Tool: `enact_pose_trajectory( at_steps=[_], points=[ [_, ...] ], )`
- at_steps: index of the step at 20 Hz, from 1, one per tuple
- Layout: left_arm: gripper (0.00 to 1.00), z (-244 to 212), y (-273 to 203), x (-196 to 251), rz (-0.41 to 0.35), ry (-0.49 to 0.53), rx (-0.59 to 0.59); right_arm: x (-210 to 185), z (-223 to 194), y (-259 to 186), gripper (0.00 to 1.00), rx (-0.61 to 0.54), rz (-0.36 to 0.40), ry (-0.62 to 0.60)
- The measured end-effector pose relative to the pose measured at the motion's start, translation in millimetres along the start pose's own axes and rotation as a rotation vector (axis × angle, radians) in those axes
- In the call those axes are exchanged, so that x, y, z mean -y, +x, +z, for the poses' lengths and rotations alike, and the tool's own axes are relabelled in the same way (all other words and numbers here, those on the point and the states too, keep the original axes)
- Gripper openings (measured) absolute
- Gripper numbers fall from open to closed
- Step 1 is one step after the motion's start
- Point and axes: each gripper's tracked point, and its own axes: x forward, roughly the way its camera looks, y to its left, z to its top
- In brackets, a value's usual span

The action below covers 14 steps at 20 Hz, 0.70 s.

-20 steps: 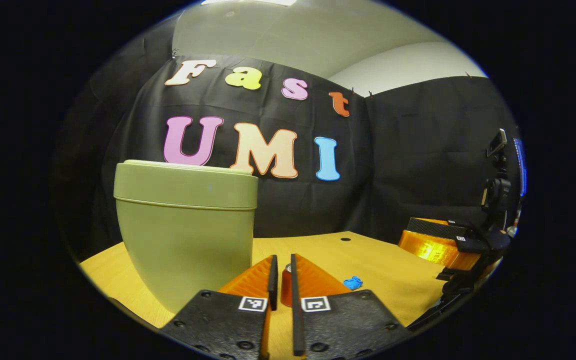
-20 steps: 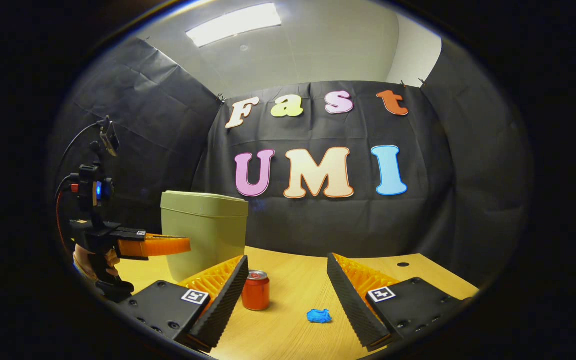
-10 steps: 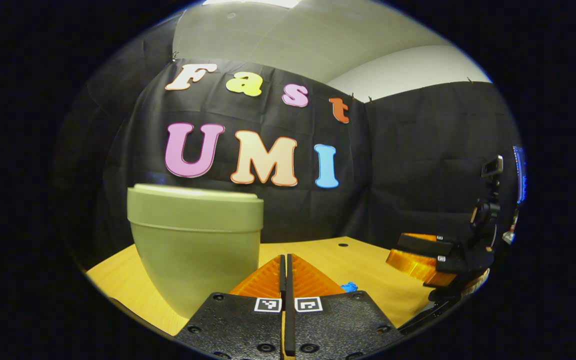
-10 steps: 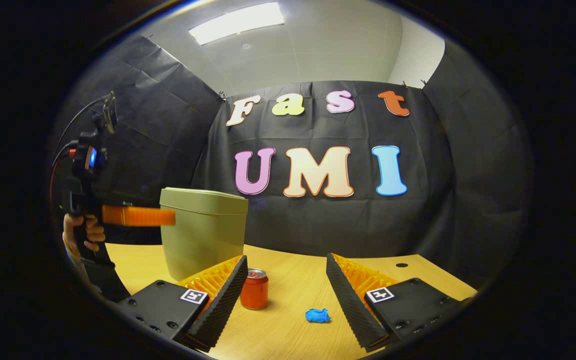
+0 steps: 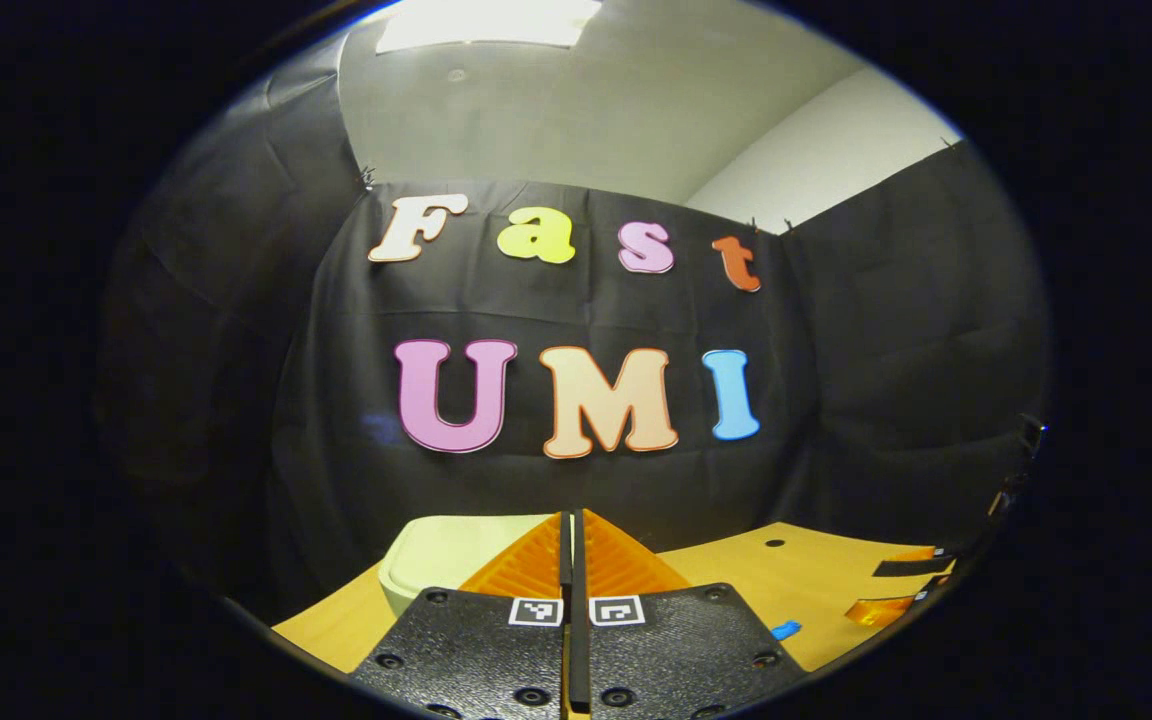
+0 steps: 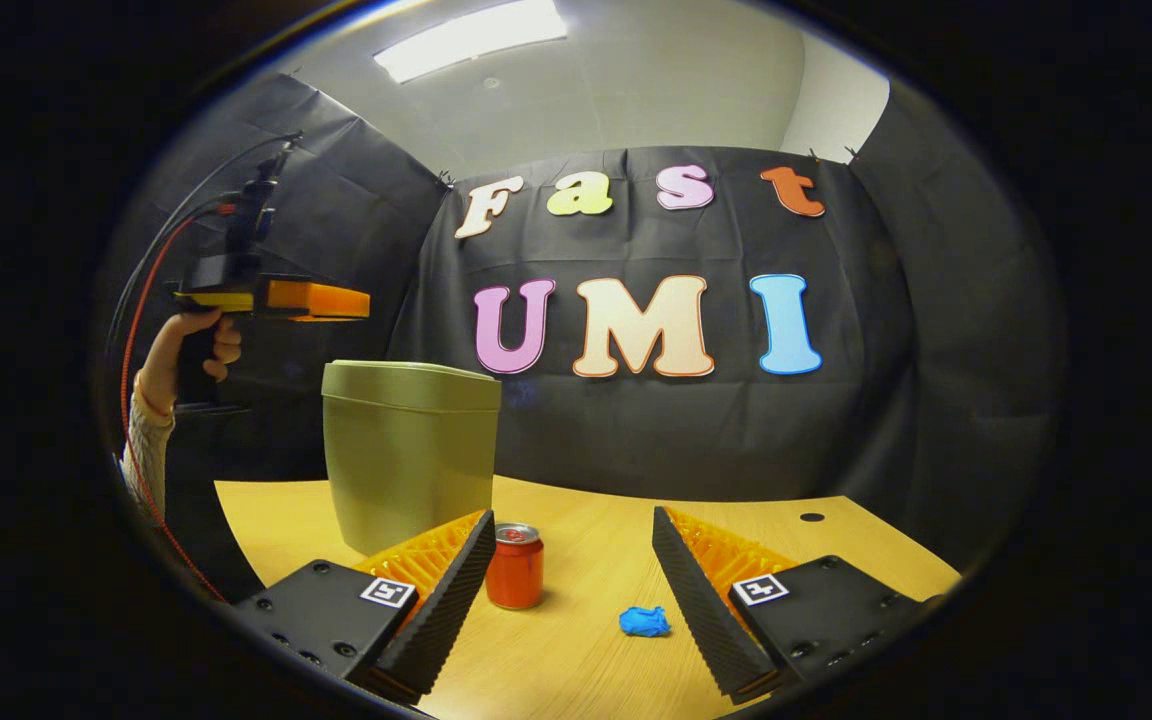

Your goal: Press the lid of the desktop garbage bin to open it, pick up the crumpled paper on the desktop and throw it into the bin, then pick up the pop can on the desktop and drop it into the bin, and finally close the garbage bin lid.

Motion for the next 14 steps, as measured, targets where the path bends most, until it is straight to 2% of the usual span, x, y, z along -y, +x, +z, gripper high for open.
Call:
enact_pose_trajectory(
  at_steps=[8, 14],
  points=[
    [0.0, -53, 23, -23, 0.058, -0.032, -0.151, -1, -3, 1, 0.99, -0.011, 0.01, 0.009],
    [0.0, -56, 26, -20, 0.041, -0.011, -0.14, 7, -7, 1, 0.99, -0.025, -0.011, 0.022]
  ],
)
